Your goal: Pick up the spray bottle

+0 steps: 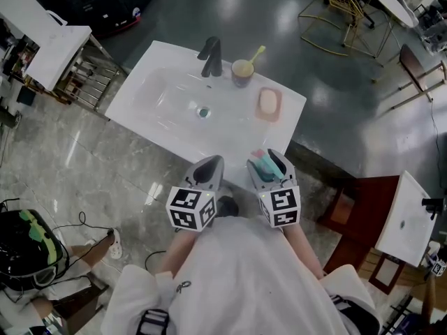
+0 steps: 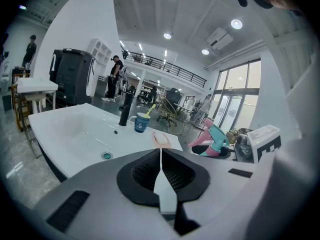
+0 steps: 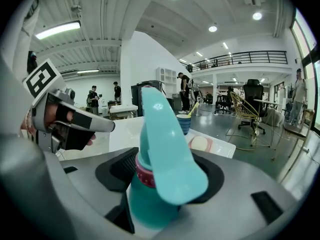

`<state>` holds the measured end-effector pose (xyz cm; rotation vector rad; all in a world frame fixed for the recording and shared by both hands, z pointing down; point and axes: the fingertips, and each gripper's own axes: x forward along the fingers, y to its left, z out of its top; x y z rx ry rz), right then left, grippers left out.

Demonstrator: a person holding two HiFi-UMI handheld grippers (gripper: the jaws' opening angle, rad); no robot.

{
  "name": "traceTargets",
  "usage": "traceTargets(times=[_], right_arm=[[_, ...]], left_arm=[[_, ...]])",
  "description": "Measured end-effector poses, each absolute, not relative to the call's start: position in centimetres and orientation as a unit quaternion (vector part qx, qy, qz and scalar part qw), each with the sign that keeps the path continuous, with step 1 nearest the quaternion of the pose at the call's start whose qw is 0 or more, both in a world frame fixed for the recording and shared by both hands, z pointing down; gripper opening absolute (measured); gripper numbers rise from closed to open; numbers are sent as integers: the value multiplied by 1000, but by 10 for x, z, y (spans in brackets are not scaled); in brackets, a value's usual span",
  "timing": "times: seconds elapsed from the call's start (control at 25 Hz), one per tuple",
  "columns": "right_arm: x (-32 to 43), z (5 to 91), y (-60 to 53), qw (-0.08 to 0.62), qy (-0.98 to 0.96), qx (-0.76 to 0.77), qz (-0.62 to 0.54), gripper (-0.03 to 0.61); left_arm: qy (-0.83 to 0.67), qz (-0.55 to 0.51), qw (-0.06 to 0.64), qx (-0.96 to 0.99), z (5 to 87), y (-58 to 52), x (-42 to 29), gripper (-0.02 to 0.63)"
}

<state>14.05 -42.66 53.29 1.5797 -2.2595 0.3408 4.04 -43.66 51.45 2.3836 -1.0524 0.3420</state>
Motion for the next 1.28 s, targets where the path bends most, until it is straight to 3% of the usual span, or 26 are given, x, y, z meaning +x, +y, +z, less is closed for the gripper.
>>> traceTargets(times=[1.28], right_arm=[[175, 426, -380, 81, -768, 635, 36, 262]], left_arm=[[-306, 77, 206, 926, 470, -400, 93, 32]])
